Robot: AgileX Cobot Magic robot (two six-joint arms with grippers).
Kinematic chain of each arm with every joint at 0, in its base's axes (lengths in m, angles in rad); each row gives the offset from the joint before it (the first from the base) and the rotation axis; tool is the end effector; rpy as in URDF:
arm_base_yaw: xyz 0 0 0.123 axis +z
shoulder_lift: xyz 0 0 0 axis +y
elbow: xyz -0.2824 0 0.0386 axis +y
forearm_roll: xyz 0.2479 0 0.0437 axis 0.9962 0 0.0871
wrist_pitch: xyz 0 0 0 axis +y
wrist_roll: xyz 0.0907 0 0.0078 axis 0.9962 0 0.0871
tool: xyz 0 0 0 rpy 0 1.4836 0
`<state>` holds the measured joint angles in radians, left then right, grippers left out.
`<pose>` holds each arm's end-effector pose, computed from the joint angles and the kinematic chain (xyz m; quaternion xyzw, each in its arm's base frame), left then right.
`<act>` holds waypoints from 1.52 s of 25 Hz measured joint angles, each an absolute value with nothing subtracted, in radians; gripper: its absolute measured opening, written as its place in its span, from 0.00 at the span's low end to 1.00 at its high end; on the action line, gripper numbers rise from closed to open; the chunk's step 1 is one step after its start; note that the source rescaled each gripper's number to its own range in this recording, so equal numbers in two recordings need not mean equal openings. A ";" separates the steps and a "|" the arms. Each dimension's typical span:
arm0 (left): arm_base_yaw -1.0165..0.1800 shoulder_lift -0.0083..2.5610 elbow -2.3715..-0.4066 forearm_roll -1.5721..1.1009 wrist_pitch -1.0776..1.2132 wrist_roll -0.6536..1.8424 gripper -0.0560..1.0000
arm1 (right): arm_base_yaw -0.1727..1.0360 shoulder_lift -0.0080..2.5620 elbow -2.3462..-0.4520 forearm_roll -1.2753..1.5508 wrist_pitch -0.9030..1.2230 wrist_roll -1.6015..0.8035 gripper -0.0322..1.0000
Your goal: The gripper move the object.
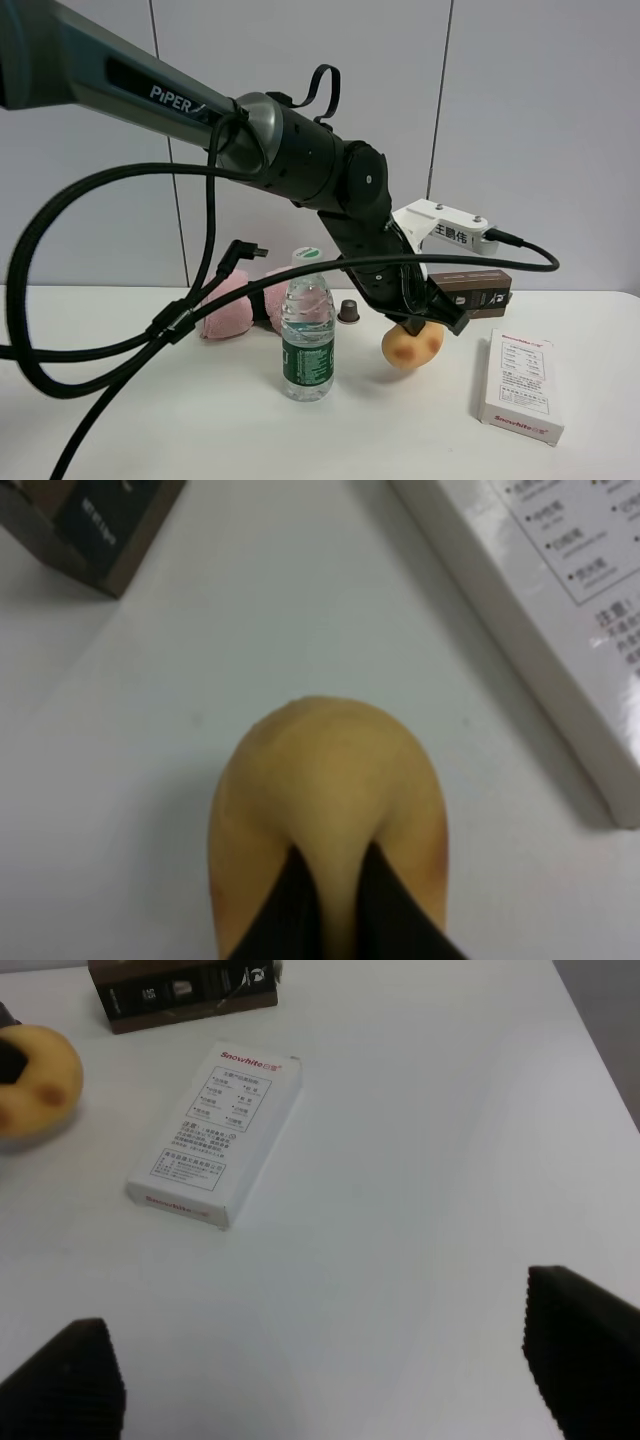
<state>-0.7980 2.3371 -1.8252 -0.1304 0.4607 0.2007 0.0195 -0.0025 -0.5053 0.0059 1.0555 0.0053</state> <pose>0.3584 -0.3752 0.1461 0.4103 0.8467 -0.1435 0.3067 -0.0056 0.0004 0.2791 -0.0062 0.8498 0.0095 0.5270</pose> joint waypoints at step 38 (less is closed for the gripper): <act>-0.798 2.205 -1.932 -0.116 0.541 0.159 0.93 | 0.019 -0.003 -0.505 0.006 1.055 0.005 1.00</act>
